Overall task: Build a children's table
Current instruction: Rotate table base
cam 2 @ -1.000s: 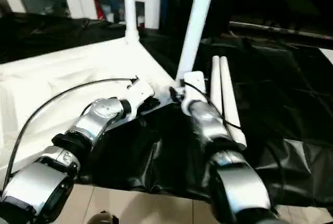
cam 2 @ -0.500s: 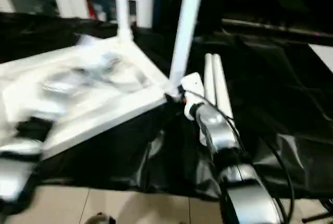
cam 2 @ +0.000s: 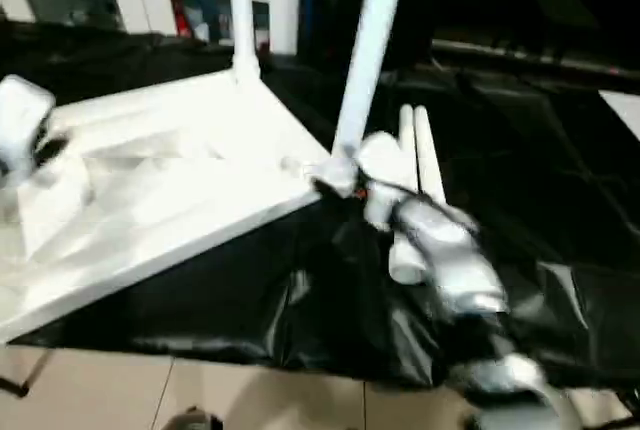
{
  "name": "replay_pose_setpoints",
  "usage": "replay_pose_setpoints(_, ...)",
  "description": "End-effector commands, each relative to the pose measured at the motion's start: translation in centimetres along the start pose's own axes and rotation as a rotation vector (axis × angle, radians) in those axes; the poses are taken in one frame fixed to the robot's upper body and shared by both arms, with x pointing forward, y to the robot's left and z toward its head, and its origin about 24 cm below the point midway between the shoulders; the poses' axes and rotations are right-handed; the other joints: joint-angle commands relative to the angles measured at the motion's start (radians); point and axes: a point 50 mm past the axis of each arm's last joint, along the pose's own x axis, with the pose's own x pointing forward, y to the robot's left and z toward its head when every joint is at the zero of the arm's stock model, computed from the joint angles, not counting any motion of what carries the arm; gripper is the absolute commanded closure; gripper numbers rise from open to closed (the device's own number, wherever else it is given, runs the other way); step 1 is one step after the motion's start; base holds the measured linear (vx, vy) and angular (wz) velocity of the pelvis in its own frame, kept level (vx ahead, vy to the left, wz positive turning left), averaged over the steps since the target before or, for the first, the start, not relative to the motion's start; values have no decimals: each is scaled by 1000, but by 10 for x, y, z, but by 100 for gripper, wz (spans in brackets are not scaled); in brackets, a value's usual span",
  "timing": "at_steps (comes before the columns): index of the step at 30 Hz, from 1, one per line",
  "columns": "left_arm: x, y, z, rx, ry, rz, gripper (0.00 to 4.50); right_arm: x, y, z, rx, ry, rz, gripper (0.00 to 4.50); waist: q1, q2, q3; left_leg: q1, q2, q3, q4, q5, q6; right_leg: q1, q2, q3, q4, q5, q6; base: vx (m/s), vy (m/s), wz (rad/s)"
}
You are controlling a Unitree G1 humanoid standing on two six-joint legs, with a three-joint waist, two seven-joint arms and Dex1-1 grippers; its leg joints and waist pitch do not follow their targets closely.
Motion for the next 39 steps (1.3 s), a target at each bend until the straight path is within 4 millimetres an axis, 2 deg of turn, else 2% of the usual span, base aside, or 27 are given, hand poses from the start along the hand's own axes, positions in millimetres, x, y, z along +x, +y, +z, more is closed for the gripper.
replay_pose_setpoints(1,-2,-7,5,33,7,-83,305,-4,6,9,-17,-28,83,65,-2,20,-64,26,26,-6,-74,-229,-21,45,-65,52,-76,-69,-182,0,0,0)
replay_pose_setpoints(2,-4,-10,2,48,31,-122,305,-8,8,5,-18,17,115,65,4,15,-65,26,28,-8,-75,-230,-17,47,-66,51,-76,-90,-177,0,0,0)
replay_pose_setpoints(4,-5,-12,0,67,55,-159,305,-9,9,-3,-16,83,120,65,3,18,-65,27,26,-9,-76,-214,-19,44,-62,50,-75,-77,-180,0,0,0)
replay_pose_setpoints(7,-5,-14,-1,80,70,-178,305,-8,10,-6,-22,112,121,65,2,16,-66,25,24,-8,-75,-218,-26,45,-64,50,-75,-74,-184,0,0,0)
replay_pose_setpoints(12,1,-9,-13,188,177,-161,305,4,21,-27,-39,274,131,65,0,16,-70,24,19,-8,-71,-192,-32,47,-61,49,-73,-39,-183,0,0,0)
replay_pose_setpoints(15,0,-7,-14,194,190,-155,305,6,22,-28,-23,275,118,65,1,18,-72,24,21,-10,-70,-177,-34,49,-63,49,-67,5,-189,0,0,0)
replay_pose_setpoints(17,1,-6,-19,208,218,-155,305,11,23,-30,-2,291,77,65,2,15,-72,26,20,-9,-70,-175,-36,49,-63,49,-65,12,-195,0,0,0)
replay_pose_setpoints(19,1,-6,-22,221,236,-154,305,15,23,-32,6,302,42,65,-1,18,-70,27,20,-10,-73,-198,-43,46,-63,49,-69,-25,-194,0,0,0)
replay_pose_setpoints(24,5,-9,-28,244,264,-173,305,33,18,-40,87,307,-88,65,-3,23,-72,29,22,-11,-75,-225,-68,44,-68,50,-69,-48,-200,0,0,0)
replay_pose_setpoints(28,11,-14,-30,258,268,-215,305,47,15,-46,105,332,-161,65,1,30,-77,32,22,-10,-72,-204,-77,44,-68,49,-62,19,-211,0,0,0)
replay_pose_setpoints(29,13,-17,-30,261,265,-230,305,51,14,-46,110,337,-184,65,-3,29,-75,30,19,-10,-72,-201,-79,45,-65,49,-61,24,-213,0,0,0)
replay_pose_setpoints(30,16,-23,-28,262,250,-268,305,58,12,-46,145,338,-234,65,-3,24,-77,28,19,-9,-71,-191,-79,48,-67,49,-59,38,-217,0,0,0)
replay_pose_setpoints(31,17,-25,-26,259,238,-281,305,59,11,-46,158,335,-249,65,-3,28,-77,29,21,-11,-73,-199,-84,49,-70,48,-60,19,-223,0,0,0)
replay_pose_setpoints(33,18,-27,-24,249,224,-293,305,62,11,-44,170,332,-266,65,-3,26,-75,29,22,-10,-73,-211,-86,47,-72,50,-60,5,-223,0,0,0)
replay_pose_setpoints(35,20,-33,-18,231,193,-324,305,66,11,-43,192,328,-282,65,-3,26,-77,30,23,-10,-73,-207,-85,49,-69,48,-58,19,-214,0,0,0)
replay_pose_setpoints(36,20,-38,-12,218,169,-358,305,69,14,-42,201,331,-281,65,-3,21,-78,29,23,-8,-72,-192,-80,49,-70,48,-56,36,-215,0,0,0)
replay_pose_setpoints(37,21,-41,-9,213,155,-381,305,71,16,-42,204,334,-278,65,-3,24,-79,29,23,-8,-71,-184,-79,49,-71,49,-55,44,-221,0,0,0)
replay_pose_setpoints(39,20,-46,-3,213,132,-428,305,76,21,-42,202,336,-262,65,-3,22,-79,27,22,-7,-70,-177,-75,51,-70,48,-54,50,-226,0,0,0)
